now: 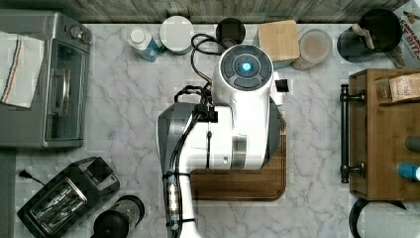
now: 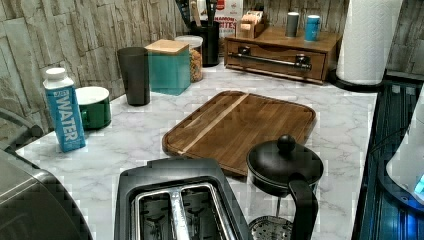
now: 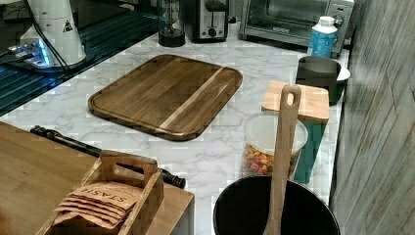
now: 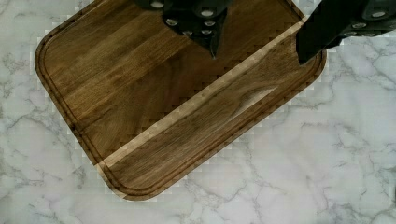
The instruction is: Open the drawer.
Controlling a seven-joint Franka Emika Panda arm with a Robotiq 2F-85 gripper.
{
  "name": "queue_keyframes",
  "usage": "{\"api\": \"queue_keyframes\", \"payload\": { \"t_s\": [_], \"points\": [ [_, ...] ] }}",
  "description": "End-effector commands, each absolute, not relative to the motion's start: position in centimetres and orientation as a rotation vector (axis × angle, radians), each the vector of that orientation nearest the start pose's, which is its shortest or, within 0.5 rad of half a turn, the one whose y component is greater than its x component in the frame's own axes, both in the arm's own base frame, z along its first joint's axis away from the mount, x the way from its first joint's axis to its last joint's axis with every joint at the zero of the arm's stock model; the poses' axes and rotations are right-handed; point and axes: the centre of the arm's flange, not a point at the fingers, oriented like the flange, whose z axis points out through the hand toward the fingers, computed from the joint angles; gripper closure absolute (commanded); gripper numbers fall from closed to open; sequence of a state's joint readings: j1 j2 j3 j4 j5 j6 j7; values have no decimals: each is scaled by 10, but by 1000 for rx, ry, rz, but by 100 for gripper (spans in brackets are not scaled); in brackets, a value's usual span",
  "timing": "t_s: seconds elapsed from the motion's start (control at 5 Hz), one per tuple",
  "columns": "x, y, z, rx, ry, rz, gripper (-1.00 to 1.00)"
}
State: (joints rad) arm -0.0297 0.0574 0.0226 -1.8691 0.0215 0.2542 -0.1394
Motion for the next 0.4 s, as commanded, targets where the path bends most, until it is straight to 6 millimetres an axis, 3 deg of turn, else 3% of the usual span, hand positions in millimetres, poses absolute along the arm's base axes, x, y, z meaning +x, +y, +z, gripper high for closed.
{"api": "queue_keyframes", "payload": {
  "t_s": [0.2,0.4],
  "points": [
    [566,-2,472,-2979,1018,164,-100],
    [560,-22,470,-3085,938,173,-100]
  ]
}}
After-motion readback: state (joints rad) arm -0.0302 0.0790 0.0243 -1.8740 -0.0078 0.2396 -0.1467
